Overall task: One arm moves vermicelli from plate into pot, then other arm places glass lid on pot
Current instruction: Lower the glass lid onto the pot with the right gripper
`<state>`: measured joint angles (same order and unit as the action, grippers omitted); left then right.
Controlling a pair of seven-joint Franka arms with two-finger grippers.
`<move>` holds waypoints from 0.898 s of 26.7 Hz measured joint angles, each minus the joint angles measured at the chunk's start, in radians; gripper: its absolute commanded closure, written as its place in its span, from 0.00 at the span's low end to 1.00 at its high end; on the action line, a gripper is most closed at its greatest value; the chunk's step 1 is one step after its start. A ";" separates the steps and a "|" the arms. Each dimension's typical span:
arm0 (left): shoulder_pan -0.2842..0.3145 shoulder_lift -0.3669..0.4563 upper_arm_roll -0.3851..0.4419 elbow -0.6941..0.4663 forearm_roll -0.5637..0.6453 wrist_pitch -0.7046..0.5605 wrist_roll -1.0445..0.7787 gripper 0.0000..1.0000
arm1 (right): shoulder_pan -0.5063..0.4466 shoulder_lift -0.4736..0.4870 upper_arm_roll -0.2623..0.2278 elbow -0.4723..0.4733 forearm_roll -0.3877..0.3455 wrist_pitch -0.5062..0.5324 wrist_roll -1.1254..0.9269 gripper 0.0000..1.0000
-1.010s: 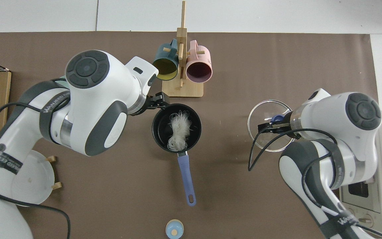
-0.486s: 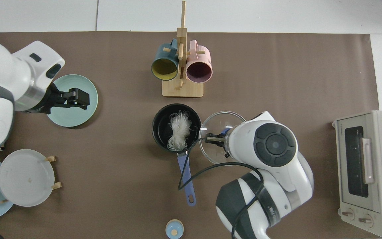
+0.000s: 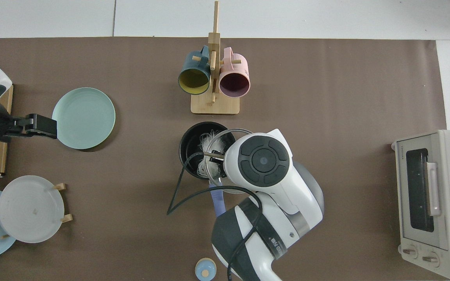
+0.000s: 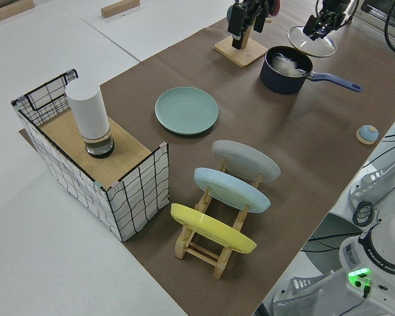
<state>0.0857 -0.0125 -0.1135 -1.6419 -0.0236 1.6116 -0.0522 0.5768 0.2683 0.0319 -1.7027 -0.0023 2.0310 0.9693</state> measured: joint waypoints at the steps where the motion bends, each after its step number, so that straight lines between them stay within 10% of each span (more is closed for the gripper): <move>1: 0.000 -0.004 0.002 -0.008 -0.009 0.001 0.004 0.00 | 0.002 0.019 -0.001 0.029 0.000 -0.014 0.007 0.98; 10: -0.001 -0.018 0.004 -0.027 -0.024 0.003 0.010 0.00 | 0.020 0.170 -0.004 0.235 -0.001 -0.068 0.055 0.98; 24: -0.001 -0.023 0.005 -0.029 -0.024 0.002 0.010 0.00 | 0.052 0.262 -0.011 0.300 -0.005 -0.055 0.099 0.98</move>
<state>0.0845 -0.0357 -0.1086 -1.6709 -0.0478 1.6136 -0.0426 0.6291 0.5304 0.0206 -1.4031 -0.0070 1.9764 1.0683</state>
